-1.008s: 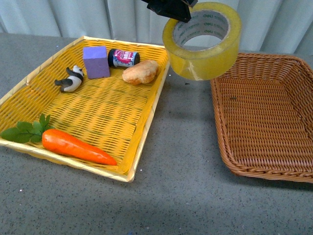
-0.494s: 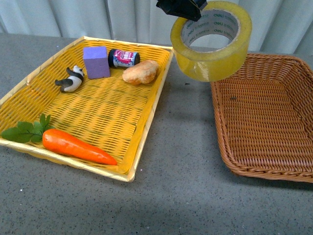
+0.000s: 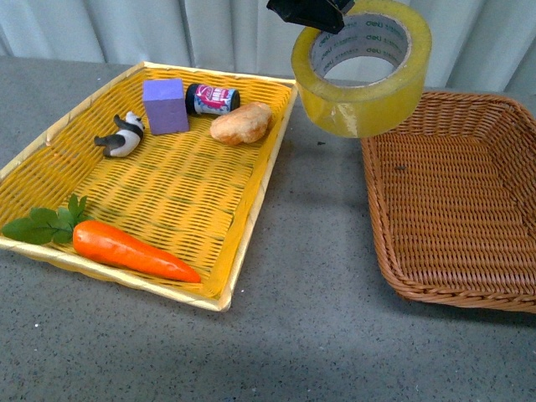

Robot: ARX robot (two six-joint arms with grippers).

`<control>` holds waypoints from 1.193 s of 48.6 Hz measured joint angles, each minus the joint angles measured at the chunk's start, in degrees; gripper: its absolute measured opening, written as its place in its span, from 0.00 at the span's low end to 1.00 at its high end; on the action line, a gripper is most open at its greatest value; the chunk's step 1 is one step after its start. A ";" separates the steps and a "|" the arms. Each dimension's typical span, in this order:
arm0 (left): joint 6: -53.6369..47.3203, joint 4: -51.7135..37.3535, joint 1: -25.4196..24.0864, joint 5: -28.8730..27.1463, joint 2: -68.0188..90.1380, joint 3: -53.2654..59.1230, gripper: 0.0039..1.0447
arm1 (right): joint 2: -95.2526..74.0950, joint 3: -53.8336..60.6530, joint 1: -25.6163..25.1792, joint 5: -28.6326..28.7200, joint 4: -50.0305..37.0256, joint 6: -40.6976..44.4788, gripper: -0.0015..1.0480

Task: Move tape to another basket

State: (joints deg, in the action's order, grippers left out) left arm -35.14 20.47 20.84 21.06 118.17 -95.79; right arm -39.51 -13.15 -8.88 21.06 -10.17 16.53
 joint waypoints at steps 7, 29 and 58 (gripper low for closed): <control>-0.02 0.00 0.00 -0.02 0.00 0.00 0.13 | -8.11 -5.75 1.79 1.84 1.38 0.31 0.91; -0.02 0.00 0.00 0.00 0.00 0.00 0.13 | -22.47 -22.82 8.50 3.52 8.76 2.75 0.91; -0.02 0.00 0.00 0.00 0.00 0.00 0.13 | -50.53 -45.70 16.26 1.14 15.08 0.37 0.91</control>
State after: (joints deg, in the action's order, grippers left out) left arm -35.16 20.47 20.84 21.06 118.17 -95.79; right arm -90.04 -58.85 7.38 22.20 4.91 16.91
